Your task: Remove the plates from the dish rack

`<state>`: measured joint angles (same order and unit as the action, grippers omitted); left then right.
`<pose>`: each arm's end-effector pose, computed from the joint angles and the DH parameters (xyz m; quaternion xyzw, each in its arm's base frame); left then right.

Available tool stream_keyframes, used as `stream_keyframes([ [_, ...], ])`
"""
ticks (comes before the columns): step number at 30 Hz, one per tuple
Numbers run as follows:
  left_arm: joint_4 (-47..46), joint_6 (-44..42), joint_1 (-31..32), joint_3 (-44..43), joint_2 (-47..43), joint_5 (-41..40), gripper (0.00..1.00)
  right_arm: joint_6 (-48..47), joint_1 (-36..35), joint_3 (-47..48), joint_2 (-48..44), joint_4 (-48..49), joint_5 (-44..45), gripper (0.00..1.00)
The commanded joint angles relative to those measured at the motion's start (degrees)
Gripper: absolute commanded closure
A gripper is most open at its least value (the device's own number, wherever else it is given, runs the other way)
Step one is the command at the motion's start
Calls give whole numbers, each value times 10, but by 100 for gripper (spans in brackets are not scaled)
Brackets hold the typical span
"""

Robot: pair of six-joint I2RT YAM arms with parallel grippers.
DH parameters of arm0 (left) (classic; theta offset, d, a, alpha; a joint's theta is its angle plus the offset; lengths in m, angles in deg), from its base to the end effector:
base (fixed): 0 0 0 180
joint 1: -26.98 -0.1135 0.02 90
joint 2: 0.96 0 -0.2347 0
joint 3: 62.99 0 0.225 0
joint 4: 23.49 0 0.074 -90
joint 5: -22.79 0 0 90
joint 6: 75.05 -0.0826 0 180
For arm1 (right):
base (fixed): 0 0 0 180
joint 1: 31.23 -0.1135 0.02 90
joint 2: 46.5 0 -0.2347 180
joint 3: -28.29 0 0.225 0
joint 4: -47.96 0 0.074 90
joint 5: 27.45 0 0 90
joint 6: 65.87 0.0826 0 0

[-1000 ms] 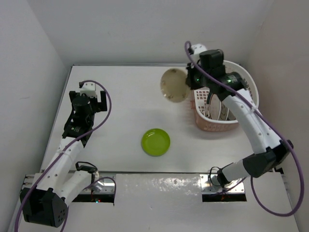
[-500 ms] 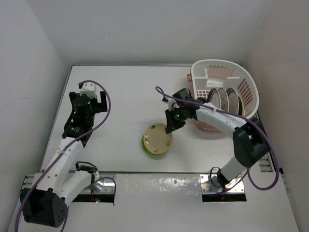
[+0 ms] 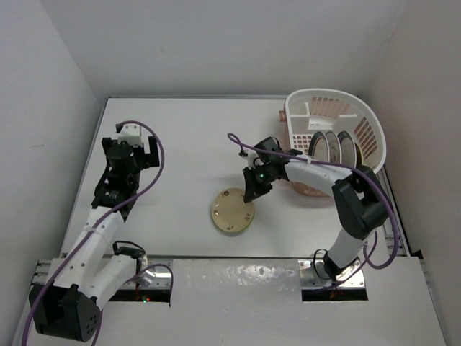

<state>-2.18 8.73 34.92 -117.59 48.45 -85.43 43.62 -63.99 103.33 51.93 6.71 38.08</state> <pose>0.2391 -0.0073 0.2698 0.0028 0.7949 0.1176 0.5952 0.2546 0.2045 0.1215 -0.1564 0.9417 0.2801 0.1016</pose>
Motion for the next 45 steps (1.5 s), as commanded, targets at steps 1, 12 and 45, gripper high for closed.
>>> stream_keyframes([
  [1,-13,-6,3,2,-14,-8,3,-13,1,-2,-5,12,-6,93],
  [12,-16,-12,3,4,-13,-4,3,-41,1,17,42,-35,68,50],
  [45,-37,-34,3,13,-16,19,3,1,134,391,-89,-374,623,47],
])
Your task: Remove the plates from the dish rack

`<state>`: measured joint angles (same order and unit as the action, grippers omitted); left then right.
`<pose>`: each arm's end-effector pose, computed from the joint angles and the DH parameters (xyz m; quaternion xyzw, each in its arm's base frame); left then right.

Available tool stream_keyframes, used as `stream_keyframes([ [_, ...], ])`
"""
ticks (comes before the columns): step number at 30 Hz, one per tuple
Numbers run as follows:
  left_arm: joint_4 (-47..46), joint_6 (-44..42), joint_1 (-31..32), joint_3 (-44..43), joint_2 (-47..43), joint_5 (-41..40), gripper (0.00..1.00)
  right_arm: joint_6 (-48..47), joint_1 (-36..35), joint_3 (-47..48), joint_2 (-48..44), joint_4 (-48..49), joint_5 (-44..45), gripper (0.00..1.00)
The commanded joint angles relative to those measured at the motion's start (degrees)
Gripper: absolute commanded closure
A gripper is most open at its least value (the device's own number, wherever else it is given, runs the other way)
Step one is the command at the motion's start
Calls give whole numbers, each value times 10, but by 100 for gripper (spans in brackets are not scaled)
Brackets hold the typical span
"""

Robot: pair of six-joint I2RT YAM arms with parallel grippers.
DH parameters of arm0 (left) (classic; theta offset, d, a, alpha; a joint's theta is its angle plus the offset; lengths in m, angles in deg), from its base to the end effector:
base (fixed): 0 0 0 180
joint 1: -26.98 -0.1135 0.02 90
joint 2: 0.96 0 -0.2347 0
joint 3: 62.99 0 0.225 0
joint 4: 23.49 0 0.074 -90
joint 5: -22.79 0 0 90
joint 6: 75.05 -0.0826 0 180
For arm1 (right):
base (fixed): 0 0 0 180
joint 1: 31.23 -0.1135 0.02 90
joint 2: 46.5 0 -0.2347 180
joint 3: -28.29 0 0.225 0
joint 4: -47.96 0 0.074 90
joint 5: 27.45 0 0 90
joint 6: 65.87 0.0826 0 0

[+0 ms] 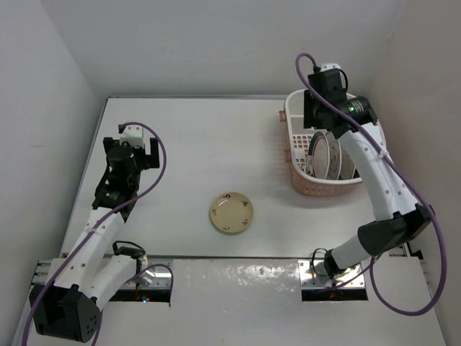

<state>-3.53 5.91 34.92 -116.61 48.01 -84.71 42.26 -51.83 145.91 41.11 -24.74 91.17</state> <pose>0.2387 -0.0082 0.2685 0.0247 0.7908 0.1267 0.5984 0.3067 0.0730 0.3612 0.0800 0.8895 -0.0847 0.4419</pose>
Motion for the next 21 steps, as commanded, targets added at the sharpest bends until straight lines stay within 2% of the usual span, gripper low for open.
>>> stream_keyframes([
  [1,-21,-5,3,3,-11,15,3,16,19,-58,16,-55,92,47],
  [10,-4,-5,3,3,-7,27,3,19,55,-172,11,13,69,49],
  [12,1,-12,3,5,-5,41,3,16,57,-198,12,27,64,52],
  [13,10,-20,3,7,-4,57,3,16,57,-204,12,33,61,53],
  [15,34,-64,3,13,8,144,5,11,57,-222,13,53,52,57],
  [18,53,-131,3,33,15,199,9,6,58,-236,19,78,44,63],
  [20,54,-142,3,49,10,212,11,5,58,-237,26,80,46,67],
  [21,54,-149,3,54,2,225,11,5,58,-238,27,81,50,73],
])
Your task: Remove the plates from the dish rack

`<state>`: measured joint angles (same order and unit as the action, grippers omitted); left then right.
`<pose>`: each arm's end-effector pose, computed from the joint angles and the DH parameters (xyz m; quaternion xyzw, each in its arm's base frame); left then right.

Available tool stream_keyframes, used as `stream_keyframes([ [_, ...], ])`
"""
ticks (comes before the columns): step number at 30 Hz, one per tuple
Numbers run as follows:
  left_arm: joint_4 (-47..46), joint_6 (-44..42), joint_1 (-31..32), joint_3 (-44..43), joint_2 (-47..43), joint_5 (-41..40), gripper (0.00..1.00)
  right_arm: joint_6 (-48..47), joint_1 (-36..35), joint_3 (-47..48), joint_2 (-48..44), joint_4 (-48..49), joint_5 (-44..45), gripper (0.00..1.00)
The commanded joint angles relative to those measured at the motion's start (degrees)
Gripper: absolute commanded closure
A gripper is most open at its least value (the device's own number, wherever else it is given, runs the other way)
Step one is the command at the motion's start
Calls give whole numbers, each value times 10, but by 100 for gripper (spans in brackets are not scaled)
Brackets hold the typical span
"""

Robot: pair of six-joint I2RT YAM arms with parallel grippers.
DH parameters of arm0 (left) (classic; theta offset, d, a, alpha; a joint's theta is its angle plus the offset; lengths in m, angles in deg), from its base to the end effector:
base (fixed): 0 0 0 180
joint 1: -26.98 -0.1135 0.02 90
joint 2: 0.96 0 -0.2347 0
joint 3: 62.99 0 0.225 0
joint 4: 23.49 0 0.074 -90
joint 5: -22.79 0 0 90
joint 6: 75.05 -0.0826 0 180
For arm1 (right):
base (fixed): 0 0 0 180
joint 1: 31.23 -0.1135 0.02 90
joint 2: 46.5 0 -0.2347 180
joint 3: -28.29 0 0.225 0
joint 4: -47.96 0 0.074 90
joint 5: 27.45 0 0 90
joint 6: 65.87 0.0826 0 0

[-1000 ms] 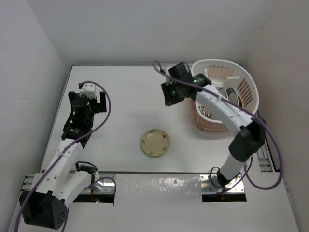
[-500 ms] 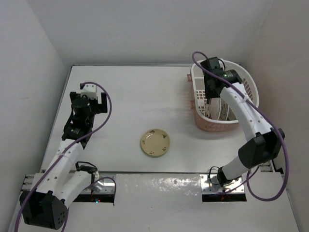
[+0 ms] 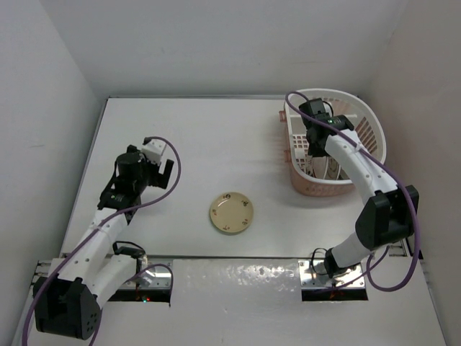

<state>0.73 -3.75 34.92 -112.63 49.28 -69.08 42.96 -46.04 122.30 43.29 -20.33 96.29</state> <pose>0.2351 -0.0301 0.2258 0.1855 0.8218 0.0642 0.5349 0.3075 0.0338 0.2364 0.0978 0.9297 -0.2086 0.2873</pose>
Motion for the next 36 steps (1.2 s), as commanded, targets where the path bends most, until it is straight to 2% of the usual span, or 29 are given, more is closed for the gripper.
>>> stream_keyframes([
  [1,9,-55,3,18,-17,77,11,-3,0,-3,6,37,2,77],
  [3,5,-58,3,31,-35,99,10,-4,0,-3,3,37,11,89],
  [4,4,-59,3,31,-40,105,10,-6,0,-3,1,39,12,89],
  [7,4,-62,3,38,-53,124,7,-23,0,-4,-9,41,14,100],
  [28,-10,-48,3,12,-35,140,6,-168,-2,102,-77,63,113,100],
  [32,-1,-36,3,-1,-34,144,6,-173,-2,142,-75,58,123,100],
  [36,18,9,3,-43,-22,168,12,-156,-1,222,-75,58,94,100],
])
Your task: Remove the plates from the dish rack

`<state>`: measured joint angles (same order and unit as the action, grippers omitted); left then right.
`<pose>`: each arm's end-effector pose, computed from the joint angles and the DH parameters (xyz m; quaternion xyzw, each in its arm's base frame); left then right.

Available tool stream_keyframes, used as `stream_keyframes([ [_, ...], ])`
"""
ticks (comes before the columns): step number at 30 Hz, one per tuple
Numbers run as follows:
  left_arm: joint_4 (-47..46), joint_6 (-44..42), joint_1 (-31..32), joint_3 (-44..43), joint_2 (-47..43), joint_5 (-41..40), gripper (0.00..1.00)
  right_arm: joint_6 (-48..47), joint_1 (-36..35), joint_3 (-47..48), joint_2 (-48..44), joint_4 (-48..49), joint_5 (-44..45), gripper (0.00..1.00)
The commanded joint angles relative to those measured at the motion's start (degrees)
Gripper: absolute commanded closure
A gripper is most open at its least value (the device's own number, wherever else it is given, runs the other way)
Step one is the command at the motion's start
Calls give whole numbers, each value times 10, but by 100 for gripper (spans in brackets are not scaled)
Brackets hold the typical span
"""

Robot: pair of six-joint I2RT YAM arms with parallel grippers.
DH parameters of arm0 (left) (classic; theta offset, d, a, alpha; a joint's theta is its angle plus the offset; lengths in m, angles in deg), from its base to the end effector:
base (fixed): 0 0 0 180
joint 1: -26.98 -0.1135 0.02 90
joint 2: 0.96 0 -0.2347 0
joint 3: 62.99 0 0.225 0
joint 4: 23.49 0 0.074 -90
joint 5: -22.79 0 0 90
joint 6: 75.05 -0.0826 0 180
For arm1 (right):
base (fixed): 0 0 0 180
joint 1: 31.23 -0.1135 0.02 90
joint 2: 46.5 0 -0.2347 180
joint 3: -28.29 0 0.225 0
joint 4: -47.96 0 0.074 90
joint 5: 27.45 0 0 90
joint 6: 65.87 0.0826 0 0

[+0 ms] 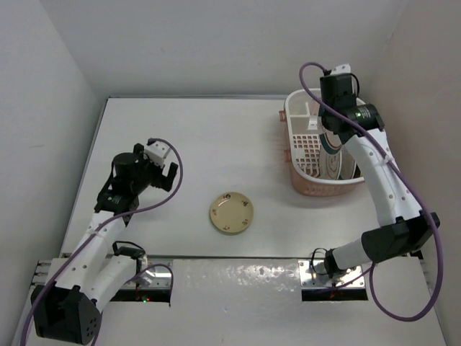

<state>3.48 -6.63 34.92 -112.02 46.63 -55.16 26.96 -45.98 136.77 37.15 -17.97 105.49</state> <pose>0.2218 -0.0483 0.2257 0.2685 0.7992 -0.0252 0.5372 0.3040 0.0219 0.3528 0.0627 0.8583 -0.2704 0.4316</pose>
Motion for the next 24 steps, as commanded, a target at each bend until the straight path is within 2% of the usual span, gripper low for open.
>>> stream_keyframes([
  [1,3,61,3,-64,18,51,14,14,-2,95,-15,34,-17,100],
  [5,30,128,3,-167,69,117,19,107,-2,149,-5,42,-173,100],
  [6,42,154,3,-185,94,143,19,126,-3,149,-1,47,-251,100],
  [7,47,169,3,-220,106,154,19,143,-3,145,4,57,-288,100],
  [12,55,269,3,-294,161,172,21,228,-33,44,40,143,-474,100],
  [13,52,281,3,-296,163,170,22,239,-41,23,42,163,-474,100],
  [14,44,292,3,-297,167,167,24,262,-47,-13,50,184,-526,100],
  [17,42,334,2,-295,180,159,33,289,-81,-45,70,253,-605,100],
  [22,59,415,-34,-277,237,198,30,335,-101,-102,111,349,-678,100],
  [24,60,426,-55,-267,257,210,33,347,-101,-128,114,380,-690,100],
])
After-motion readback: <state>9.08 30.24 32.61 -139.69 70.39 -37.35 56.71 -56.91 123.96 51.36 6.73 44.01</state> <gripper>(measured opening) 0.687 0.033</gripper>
